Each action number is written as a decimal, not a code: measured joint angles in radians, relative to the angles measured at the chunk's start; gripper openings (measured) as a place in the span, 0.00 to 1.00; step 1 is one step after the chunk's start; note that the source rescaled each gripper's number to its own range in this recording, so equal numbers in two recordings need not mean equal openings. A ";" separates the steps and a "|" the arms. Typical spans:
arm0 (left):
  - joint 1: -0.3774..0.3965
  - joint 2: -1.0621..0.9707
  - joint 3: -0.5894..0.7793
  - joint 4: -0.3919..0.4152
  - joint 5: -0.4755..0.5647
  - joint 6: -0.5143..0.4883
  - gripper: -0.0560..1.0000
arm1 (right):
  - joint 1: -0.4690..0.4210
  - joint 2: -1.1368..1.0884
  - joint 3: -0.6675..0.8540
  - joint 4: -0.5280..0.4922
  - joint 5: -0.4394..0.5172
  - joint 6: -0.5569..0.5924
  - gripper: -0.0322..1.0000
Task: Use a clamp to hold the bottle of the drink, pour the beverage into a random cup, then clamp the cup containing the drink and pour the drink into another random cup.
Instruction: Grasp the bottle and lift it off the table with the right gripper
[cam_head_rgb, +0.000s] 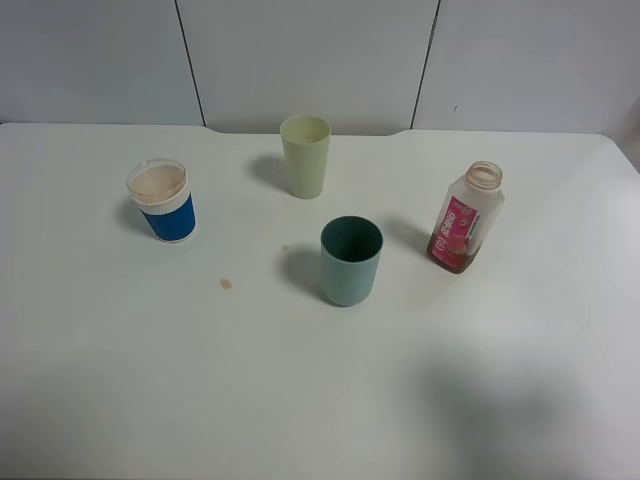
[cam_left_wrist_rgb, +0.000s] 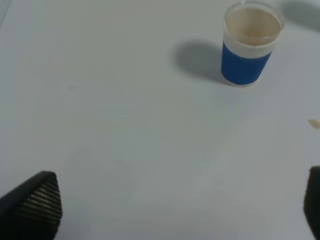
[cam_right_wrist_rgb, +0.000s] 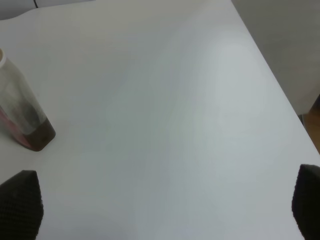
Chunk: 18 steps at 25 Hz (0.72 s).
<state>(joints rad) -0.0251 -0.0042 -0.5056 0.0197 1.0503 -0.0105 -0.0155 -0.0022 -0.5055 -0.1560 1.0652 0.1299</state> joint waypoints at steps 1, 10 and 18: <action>0.000 0.000 0.000 0.000 0.000 0.000 0.94 | 0.000 0.000 0.000 0.000 0.000 0.000 1.00; 0.000 0.000 0.000 0.000 0.000 0.000 0.94 | 0.000 0.000 0.000 0.000 0.000 0.000 1.00; 0.000 0.000 0.000 0.000 0.000 0.000 0.94 | 0.000 0.000 0.000 0.000 0.000 0.000 1.00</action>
<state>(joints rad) -0.0251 -0.0042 -0.5056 0.0197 1.0503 -0.0105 -0.0155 -0.0022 -0.5055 -0.1560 1.0652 0.1299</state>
